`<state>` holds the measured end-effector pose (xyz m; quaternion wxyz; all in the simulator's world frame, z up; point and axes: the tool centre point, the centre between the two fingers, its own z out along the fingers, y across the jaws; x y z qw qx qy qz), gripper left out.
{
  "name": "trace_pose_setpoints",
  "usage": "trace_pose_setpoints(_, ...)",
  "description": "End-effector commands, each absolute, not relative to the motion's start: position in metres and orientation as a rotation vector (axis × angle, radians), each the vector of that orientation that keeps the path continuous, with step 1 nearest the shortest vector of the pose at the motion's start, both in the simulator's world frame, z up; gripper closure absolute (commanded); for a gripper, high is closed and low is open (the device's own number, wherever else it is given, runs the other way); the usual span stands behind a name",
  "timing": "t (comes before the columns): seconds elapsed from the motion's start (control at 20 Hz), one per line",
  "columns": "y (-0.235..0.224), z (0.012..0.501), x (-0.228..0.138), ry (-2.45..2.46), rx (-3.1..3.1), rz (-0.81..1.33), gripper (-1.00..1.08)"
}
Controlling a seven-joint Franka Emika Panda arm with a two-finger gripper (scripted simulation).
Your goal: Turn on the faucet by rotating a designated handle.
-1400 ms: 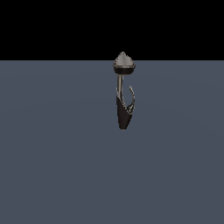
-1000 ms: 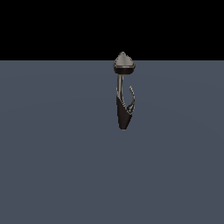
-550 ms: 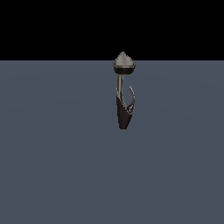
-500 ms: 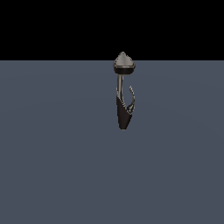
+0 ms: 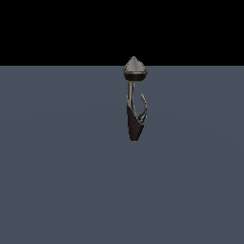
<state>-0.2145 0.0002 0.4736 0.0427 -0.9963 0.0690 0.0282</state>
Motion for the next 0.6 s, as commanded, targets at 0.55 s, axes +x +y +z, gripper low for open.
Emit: trace_pose_setpoints(0.55,0.001,0.433,-0.130,0.637,-2.795,0.249,1.08)
